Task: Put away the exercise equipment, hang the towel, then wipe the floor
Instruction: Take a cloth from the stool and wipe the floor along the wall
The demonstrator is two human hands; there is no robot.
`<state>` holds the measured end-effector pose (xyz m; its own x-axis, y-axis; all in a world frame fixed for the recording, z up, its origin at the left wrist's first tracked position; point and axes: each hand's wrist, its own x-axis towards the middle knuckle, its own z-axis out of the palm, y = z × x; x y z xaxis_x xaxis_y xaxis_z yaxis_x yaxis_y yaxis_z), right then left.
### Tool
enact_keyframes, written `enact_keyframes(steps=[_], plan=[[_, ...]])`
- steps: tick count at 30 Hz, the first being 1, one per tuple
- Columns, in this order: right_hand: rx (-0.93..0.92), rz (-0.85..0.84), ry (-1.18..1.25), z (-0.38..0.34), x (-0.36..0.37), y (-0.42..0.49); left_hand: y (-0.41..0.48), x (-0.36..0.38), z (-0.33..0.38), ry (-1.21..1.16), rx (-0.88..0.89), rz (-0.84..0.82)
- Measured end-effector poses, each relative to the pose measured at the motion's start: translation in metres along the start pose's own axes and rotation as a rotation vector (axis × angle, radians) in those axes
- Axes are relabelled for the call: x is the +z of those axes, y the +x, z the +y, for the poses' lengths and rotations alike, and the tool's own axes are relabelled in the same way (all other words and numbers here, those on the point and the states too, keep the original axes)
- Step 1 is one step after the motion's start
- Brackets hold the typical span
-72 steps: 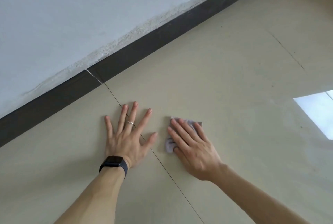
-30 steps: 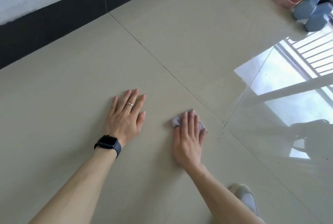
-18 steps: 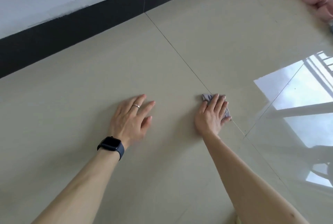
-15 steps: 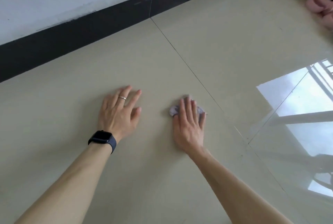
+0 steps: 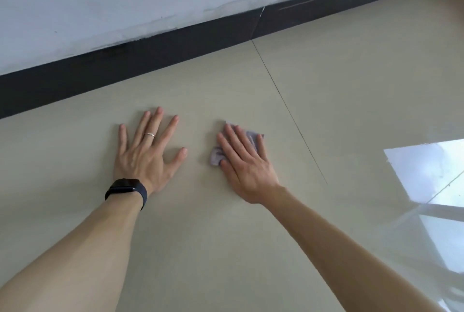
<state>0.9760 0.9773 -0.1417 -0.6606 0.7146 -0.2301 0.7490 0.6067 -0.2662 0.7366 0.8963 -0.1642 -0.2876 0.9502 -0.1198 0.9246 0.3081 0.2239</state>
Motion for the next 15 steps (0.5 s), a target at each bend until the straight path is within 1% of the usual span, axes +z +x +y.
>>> enact_keyframes(steps=[1,2,3,4,7,8,9,10,11,12,13,14,15], plan=[[-0.168,-0.025,-0.055,0.014,-0.005,0.004,0.000,0.000,0.000,0.003,-0.001,-0.004],[-0.211,-0.012,-0.080,0.035,-0.011,0.015,0.001,-0.001,0.000,0.010,-0.001,-0.013],[-0.133,0.020,-0.086,0.057,-0.017,0.030,0.002,-0.001,0.000,0.014,-0.002,-0.022],[0.029,0.066,-0.059,0.077,-0.026,0.048,0.004,-0.001,-0.001,0.018,0.002,-0.025],[0.688,0.178,0.154,0.108,-0.052,0.105,0.004,0.002,-0.003,0.040,0.004,-0.020],[0.813,0.202,0.196,0.101,-0.052,0.120,0.004,0.003,-0.003,0.051,0.002,-0.016],[0.832,0.209,0.219,0.083,-0.050,0.129,0.006,0.003,-0.003,0.055,0.001,-0.014],[0.723,0.182,0.198,0.059,-0.047,0.133,0.007,0.003,-0.003,0.054,-0.003,-0.020],[0.495,0.128,0.149,0.037,-0.041,0.129,0.006,0.002,-0.004,0.053,-0.005,-0.029],[0.208,0.060,0.076,0.021,-0.035,0.121,0.006,0.001,-0.004,0.051,-0.003,-0.032],[-0.036,-0.012,-0.008,0.019,-0.032,0.113,0.005,0.001,-0.003,0.049,-0.002,-0.034],[-0.194,-0.041,-0.064,0.030,-0.035,0.114,0.005,0.001,-0.003,0.049,0.002,-0.037],[-0.223,-0.038,-0.072,0.049,-0.043,0.124,0.006,0.001,-0.003,0.049,0.004,-0.036]])
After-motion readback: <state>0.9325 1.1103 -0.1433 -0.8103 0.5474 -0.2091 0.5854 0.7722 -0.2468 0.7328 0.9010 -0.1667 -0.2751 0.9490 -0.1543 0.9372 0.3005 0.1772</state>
